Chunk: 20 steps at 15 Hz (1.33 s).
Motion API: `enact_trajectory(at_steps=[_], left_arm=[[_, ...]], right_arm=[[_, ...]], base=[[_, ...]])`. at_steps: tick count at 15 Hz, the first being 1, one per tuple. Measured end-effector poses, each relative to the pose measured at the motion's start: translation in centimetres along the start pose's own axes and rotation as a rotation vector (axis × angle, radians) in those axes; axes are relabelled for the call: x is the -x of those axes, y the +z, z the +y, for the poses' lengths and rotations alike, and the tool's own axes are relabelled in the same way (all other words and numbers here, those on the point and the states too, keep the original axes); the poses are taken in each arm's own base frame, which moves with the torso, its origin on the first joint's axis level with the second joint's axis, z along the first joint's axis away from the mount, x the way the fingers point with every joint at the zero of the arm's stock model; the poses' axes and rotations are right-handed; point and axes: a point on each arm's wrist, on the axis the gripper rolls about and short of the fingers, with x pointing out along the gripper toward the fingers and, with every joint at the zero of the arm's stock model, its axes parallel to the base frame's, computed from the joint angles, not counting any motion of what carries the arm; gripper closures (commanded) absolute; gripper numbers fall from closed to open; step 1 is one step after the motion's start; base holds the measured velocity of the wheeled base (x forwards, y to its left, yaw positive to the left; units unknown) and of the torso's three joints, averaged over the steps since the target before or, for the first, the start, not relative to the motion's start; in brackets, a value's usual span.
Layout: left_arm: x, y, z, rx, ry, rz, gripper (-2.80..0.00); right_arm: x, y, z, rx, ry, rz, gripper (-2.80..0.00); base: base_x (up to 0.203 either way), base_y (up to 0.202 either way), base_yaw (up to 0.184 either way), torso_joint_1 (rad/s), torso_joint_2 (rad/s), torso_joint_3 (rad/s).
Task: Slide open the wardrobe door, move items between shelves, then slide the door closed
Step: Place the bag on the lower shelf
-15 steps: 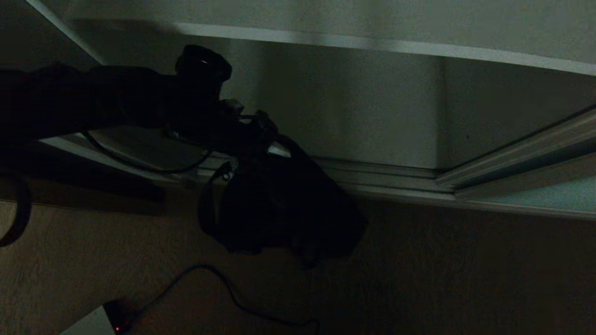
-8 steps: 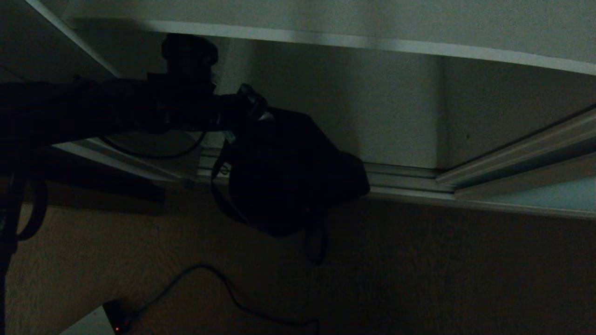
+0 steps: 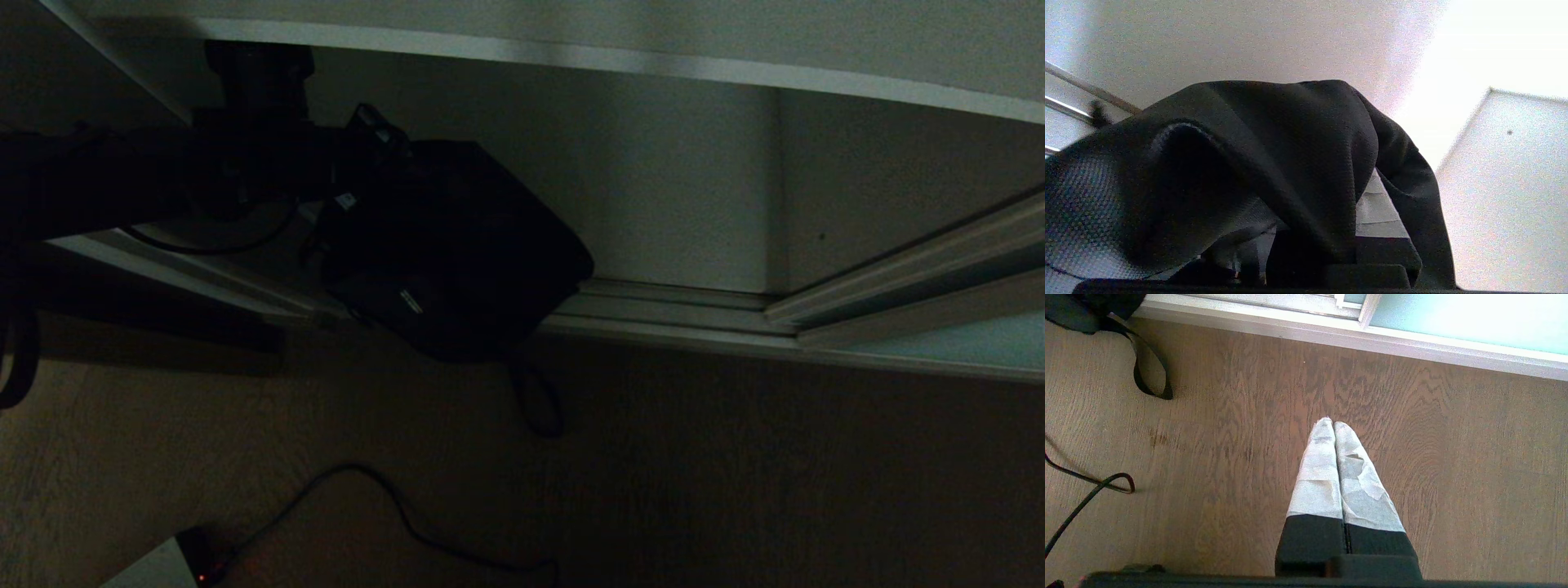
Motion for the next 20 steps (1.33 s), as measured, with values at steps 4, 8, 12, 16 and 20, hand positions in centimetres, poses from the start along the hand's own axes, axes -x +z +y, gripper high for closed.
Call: enact_trajectory(at_steps=[4,8,12,16,20], left_arm=[[-1.6,-2.4,0.9,0.055,0.061,0.060,0.00],[-4.1,-7.3,2.5,0.216,0.149,0.193,0.00],[-5.5,-10.1,4.0,0.405,0.162,0.319,0.00],[-7.1,-10.9,4.5,0.517,0.035,0.361,0.00],[-8.5,-10.6,4.8,0.507,-0.123,0.276,0.00]], right_arm=[[0.0,0.0,0.0,0.000,0.000,0.000,0.00],[0.0,0.0,0.0,0.000,0.000,0.000,0.00],[0.0,0.0,0.0,0.000,0.001,0.000,0.00],[0.0,0.0,0.0,0.000,0.001,0.000,0.00],[0.0,0.0,0.0,0.000,0.001,0.000,0.00]], base=[[0.000,0.000,0.000,0.000,0.00,0.000],[0.000,0.000,0.000,-0.004,0.00,0.007],[0.000,0.000,0.000,0.000,0.00,0.000],[0.000,0.000,0.000,0.000,0.00,0.000],[0.000,0.000,0.000,0.000,0.00,0.000]])
